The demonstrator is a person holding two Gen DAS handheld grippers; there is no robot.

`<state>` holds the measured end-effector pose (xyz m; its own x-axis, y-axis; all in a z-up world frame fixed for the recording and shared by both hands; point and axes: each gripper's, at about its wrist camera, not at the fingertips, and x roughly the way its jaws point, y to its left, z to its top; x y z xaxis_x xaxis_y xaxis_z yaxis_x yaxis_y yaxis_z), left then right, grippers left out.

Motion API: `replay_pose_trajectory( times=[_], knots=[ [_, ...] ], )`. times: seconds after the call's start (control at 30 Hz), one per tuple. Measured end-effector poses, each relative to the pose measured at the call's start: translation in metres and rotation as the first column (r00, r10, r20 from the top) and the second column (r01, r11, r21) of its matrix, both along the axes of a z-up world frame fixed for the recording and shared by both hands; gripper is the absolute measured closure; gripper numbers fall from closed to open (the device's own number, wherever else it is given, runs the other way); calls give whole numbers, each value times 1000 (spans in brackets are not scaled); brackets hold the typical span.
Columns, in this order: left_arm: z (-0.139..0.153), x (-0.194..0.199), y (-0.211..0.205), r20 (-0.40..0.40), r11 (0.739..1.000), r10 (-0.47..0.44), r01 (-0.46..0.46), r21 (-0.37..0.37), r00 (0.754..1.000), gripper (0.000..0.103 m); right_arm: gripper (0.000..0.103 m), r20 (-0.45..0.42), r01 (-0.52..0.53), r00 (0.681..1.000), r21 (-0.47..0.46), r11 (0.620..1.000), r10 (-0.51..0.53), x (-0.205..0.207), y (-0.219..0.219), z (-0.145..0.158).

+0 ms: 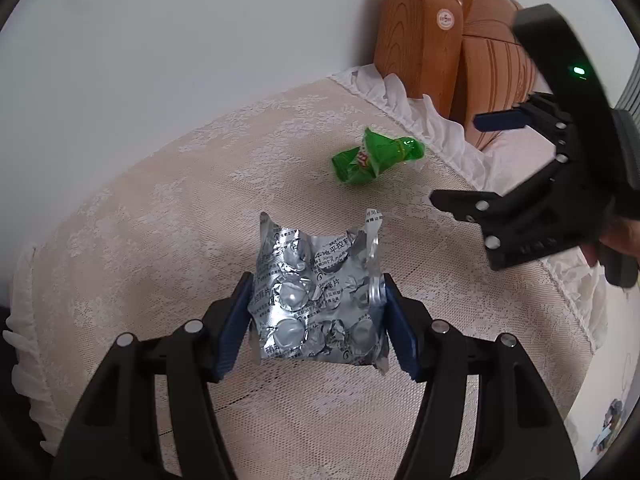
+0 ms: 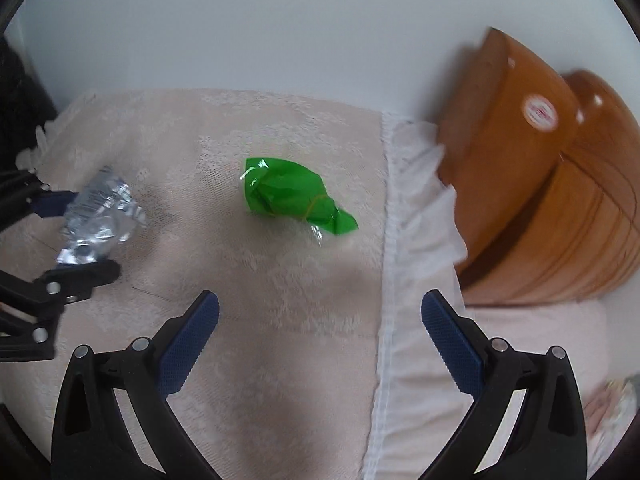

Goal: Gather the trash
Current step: 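Grasp the silver blister pack with the left gripper while the right gripper grasps the green wrapper, then carry the blister pack and green wrapper to the green wastebasket and release both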

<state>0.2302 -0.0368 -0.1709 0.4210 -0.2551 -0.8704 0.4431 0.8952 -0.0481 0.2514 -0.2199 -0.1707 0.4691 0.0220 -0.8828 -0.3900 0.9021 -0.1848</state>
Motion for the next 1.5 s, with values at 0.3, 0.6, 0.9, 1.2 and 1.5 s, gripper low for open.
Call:
replay_pose_trajectory(
  times=[0.3,0.6,0.9,1.2,1.5],
  knots=[
    [-6,13,30,-15,999,35,-36,-20,999,42,3,-113,-117,987,-50,992,111,67,27,-33],
    [-4,16,41,-19,997,60,-61,-43,998,42,34,-169,-69,983,20,997,72,86,36,-40],
    [8,2,36,-6,997,65,-66,-37,998,42,37,-117,63,992,170,983,-43,68,26,-16],
    [36,-58,14,30,998,58,-57,-8,998,42,37,-24,244,967,368,897,-253,-58,-12,37],
    [64,-175,-42,37,996,-90,91,-19,995,42,37,-38,405,898,461,790,-438,-234,-56,68]
  ],
)
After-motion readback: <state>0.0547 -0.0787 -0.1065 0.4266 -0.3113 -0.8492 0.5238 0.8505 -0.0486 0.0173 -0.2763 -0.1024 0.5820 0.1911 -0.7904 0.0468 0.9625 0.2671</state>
